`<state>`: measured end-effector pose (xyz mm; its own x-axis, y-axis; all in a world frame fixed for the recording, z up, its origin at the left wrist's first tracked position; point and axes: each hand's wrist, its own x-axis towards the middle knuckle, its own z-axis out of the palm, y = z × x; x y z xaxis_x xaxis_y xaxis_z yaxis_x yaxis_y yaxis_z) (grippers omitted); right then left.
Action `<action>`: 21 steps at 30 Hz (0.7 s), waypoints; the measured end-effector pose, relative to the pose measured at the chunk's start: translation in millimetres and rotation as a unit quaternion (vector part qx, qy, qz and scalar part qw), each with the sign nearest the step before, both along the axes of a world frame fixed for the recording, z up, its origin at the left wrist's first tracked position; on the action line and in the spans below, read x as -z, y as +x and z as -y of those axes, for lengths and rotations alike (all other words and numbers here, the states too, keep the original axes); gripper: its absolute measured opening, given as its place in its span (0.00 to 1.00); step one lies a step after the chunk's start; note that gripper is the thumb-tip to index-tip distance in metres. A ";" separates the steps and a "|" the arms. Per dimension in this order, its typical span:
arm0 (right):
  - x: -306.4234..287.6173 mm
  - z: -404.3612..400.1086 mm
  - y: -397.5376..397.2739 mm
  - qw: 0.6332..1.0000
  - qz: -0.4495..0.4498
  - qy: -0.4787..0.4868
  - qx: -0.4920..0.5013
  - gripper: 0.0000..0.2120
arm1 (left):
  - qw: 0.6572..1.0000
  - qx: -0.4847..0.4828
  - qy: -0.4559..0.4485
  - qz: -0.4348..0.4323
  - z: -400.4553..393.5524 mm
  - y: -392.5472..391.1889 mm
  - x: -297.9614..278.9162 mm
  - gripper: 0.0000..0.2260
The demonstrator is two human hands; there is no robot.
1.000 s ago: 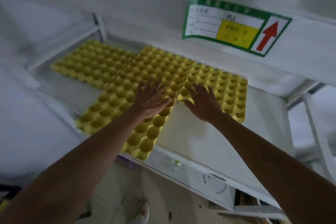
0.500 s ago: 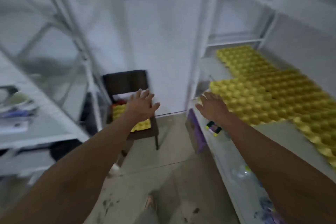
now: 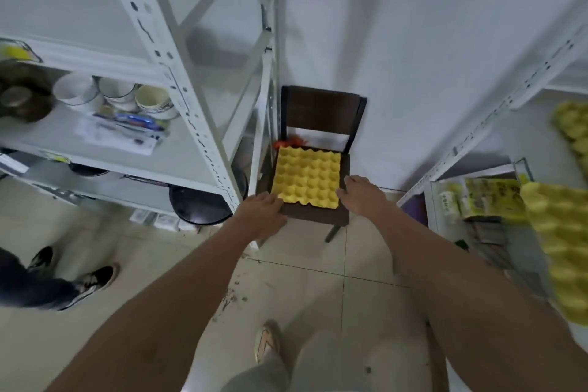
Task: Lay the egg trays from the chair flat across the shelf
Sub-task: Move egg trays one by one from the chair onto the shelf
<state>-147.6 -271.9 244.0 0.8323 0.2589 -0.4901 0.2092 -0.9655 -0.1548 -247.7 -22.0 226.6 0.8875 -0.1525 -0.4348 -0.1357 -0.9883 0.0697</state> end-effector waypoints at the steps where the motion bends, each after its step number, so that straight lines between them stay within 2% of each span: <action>1: 4.9 -0.6 7.7 1.000 -0.007 0.004 0.017 0.26 | 1.000 0.001 -0.004 -0.006 -2.1 12.2 3.1 0.27; 4: 23.9 3.9 33.0 0.998 -0.029 0.009 0.061 0.26 | 0.999 -0.005 -0.017 -0.031 -1.7 54.1 17.4 0.27; 10: 89.3 22.5 115.0 0.990 -0.092 0.011 0.105 0.23 | 0.992 -0.055 -0.050 -0.098 9.9 156.8 84.0 0.25; 15: 169.0 25.0 202.4 0.975 -0.151 0.054 0.152 0.19 | 0.976 -0.152 -0.071 -0.136 2.4 234.2 165.6 0.20; 19: 245.1 24.6 249.8 0.951 -0.181 0.087 0.237 0.22 | 0.952 -0.248 -0.086 -0.157 -7.0 279.6 227.1 0.23; 21: 281.6 21.8 263.8 0.944 -0.190 0.098 0.252 0.17 | 0.933 -0.305 -0.099 -0.161 -13.0 292.7 251.6 0.26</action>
<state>116.2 -293.7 -37.7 0.6478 -0.0062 -0.7618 -0.3761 -0.8722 -0.3127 45.1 -9.1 -24.9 0.6637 0.2322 -0.7110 0.5071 -0.8385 0.1994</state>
